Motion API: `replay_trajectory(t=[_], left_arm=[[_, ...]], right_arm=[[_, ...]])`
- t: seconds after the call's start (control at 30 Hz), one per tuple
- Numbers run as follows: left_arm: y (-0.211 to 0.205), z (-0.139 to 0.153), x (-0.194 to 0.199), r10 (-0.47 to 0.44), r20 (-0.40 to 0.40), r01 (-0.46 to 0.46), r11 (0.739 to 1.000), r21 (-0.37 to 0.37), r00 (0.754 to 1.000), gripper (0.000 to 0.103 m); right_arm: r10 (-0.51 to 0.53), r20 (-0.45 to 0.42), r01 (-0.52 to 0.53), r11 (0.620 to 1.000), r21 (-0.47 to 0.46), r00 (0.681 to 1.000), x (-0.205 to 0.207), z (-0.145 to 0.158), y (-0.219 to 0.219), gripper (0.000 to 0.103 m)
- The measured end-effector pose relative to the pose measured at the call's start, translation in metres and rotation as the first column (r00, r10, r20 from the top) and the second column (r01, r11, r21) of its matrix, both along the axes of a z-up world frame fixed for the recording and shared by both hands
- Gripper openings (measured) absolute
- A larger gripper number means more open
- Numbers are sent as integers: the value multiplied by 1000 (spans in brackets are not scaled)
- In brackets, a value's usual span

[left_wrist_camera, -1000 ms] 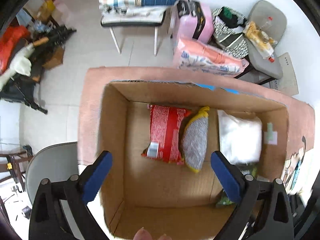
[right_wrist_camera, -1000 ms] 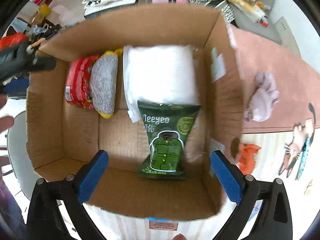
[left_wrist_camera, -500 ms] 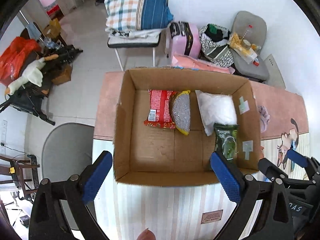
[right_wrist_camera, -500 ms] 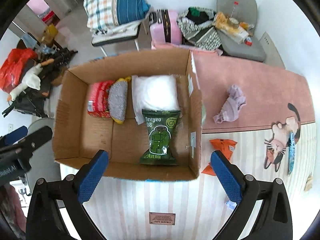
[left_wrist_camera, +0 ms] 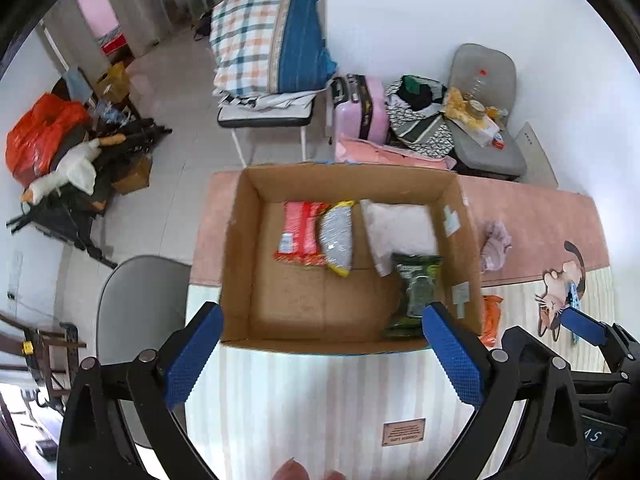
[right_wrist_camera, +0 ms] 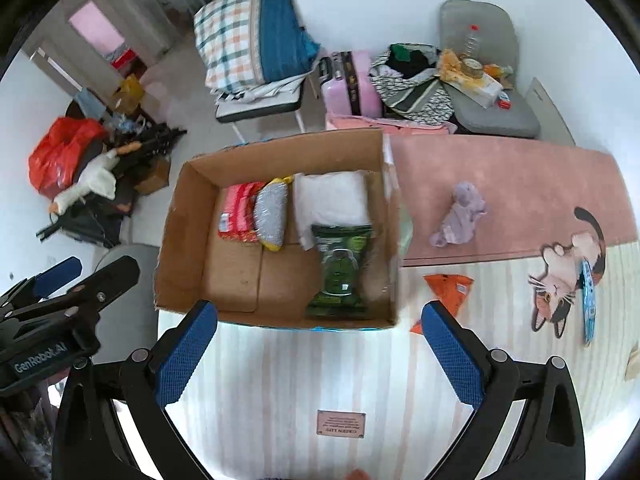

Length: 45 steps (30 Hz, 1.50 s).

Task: Organize soft objects
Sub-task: 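Grasp the orange snack bag with the left gripper while the right grasps the blue cartoon pack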

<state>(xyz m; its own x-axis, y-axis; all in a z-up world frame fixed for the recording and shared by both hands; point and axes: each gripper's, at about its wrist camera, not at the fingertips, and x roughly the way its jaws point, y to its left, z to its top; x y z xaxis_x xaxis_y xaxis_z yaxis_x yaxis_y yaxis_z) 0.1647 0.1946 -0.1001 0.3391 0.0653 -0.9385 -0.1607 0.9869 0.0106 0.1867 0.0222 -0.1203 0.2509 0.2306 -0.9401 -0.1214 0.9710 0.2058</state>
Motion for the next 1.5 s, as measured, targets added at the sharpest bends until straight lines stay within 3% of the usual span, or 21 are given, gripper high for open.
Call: replay_trajectory(t=[0.2, 0.3, 0.4, 0.57, 0.7, 0.87, 0.97, 1.03, 1.1, 1.13, 1.17, 1.2, 1.27, 1.33, 1.37, 1.5], left_arm=[[-79, -15, 27, -115, -53, 114, 993, -7, 992, 102], [-136, -42, 47, -211, -139, 214, 977, 11, 968, 102], [-196, -75, 65, -317, -221, 336, 940, 54, 922, 102], [-271, -132, 85, -441, -367, 488, 872, 41, 819, 102], [-305, -167, 96, -479, -444, 552, 832, 43, 757, 101], [-318, -213, 106, -468, -553, 564, 826, 4, 689, 101], [-322, -251, 106, -451, -640, 571, 821, -25, 622, 101], [-321, -270, 107, -433, -677, 565, 824, -30, 596, 101], [-320, -285, 107, -418, -697, 554, 832, -35, 583, 99], [-320, -288, 106, -416, -702, 551, 833, -41, 577, 89], [-320, -291, 105, -415, -709, 549, 835, -46, 571, 69], [-319, -295, 103, -406, -719, 544, 838, -47, 564, 63], [-318, -291, 101, -416, -708, 524, 849, -76, 571, 34], [-319, -284, 98, -414, -693, 531, 845, -53, 590, 32], [-318, -281, 97, -418, -683, 536, 843, -46, 599, 30], [-311, -254, 91, -425, -622, 505, 861, -55, 657, 29]], right_arm=[[-122, -37, 121, 992, -45, 992, 0, -16, -90, 103], [-226, -108, 217, 972, -86, 968, -2, -44, -151, 103], [-358, -208, 345, 934, -95, 910, -14, -91, -209, 103], [-455, -350, 456, 886, -84, 819, -38, -167, -251, 103], [-470, -468, 516, 856, -36, 748, -56, -217, -260, 91], [-462, -527, 522, 852, -39, 714, -64, -255, -257, 91], [-458, -541, 510, 858, -60, 706, -66, -265, -253, 85], [-456, -535, 502, 862, -68, 711, -64, -264, -251, 84], [-449, -543, 494, 866, -70, 710, -64, -265, -250, 84], [-446, -546, 490, 869, -73, 709, -62, -266, -249, 84], [-446, -548, 486, 870, -81, 707, -61, -267, -248, 83], [-447, -549, 481, 872, -91, 707, -61, -267, -247, 82], [-451, -542, 461, 878, -127, 709, -59, -266, -243, 75], [-460, -518, 435, 882, -178, 721, -57, -264, -233, 63], [-462, -505, 430, 883, -188, 729, -59, -263, -232, 52], [-459, -480, 423, 886, -189, 748, -64, -250, -225, 38]])
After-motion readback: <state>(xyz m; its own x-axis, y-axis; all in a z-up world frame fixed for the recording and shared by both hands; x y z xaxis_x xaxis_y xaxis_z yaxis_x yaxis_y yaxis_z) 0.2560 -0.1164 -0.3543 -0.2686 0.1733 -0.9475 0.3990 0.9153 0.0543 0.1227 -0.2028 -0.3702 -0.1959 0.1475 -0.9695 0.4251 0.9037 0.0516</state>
